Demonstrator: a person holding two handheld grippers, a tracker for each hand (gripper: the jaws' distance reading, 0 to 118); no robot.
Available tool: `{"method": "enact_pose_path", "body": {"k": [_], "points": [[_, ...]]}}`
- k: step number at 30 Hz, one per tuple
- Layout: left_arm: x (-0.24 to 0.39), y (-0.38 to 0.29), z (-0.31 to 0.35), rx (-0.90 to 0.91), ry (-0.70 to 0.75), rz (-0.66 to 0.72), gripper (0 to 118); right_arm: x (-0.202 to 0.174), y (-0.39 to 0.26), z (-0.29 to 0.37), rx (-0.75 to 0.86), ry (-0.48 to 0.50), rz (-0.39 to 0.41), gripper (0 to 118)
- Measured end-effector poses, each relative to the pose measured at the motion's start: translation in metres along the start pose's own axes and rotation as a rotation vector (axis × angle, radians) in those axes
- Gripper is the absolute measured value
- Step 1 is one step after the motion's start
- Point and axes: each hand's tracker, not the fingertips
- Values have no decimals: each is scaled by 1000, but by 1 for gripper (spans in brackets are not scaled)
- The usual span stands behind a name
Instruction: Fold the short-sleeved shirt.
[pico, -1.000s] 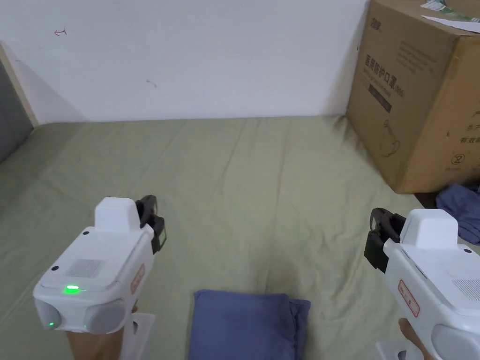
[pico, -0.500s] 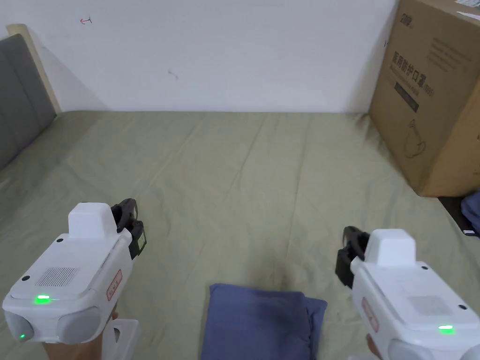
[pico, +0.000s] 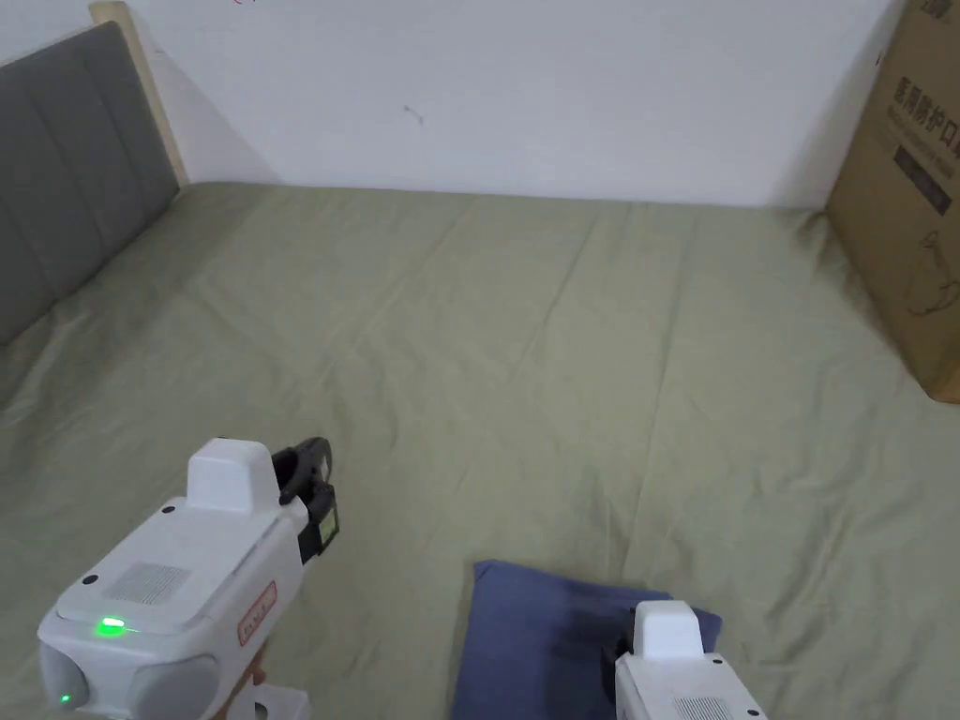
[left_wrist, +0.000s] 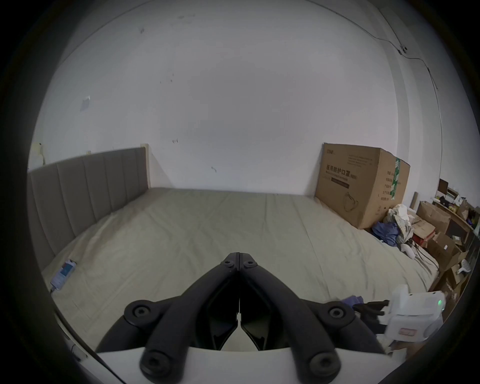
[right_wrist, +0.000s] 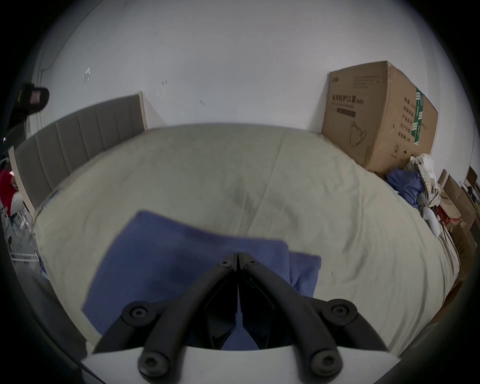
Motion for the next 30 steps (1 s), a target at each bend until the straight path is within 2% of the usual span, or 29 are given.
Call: {"method": "enact_pose_path", "body": {"k": [3,5,7,8,9,10,12,13,17,23,26,27,28,30], "points": [[-2,-12,-10,-79,-42,37,0,2,-17,-7,-24,-62,5,0],[0,-22,-19,-133,-76,63,6,4,-25,-14,-44,-60,26,0],[2,-31,-30,-214,-97,114,24,3,-28,-14,-26,-64,82,0],[2,-36,-37,-253,-118,146,37,2,-28,-14,-25,-69,95,0],[3,-42,-44,-301,-129,181,58,2,-28,-14,-31,-69,82,0],[5,-49,-52,-343,-136,207,72,3,-29,-15,-33,-71,55,0],[10,-63,-67,-445,-144,237,95,7,-31,-16,-33,-63,31,0],[15,-72,-75,-483,-151,246,99,7,-31,-15,-30,-61,26,0],[29,-98,-106,-647,-222,269,99,9,-33,-14,-21,-52,10,0],[44,-114,-143,-784,-345,286,97,13,-31,-13,-25,-36,-23,0],[48,-118,-155,-839,-394,298,71,13,-30,-13,-27,-32,-25,0],[49,-118,-157,-857,-425,305,54,13,-30,-12,-27,-31,-26,0],[49,-119,-158,-865,-434,311,46,13,-30,-12,-26,-31,-26,0],[52,-120,-157,-856,-412,287,40,14,-30,-12,-26,-29,-24,0]]}}
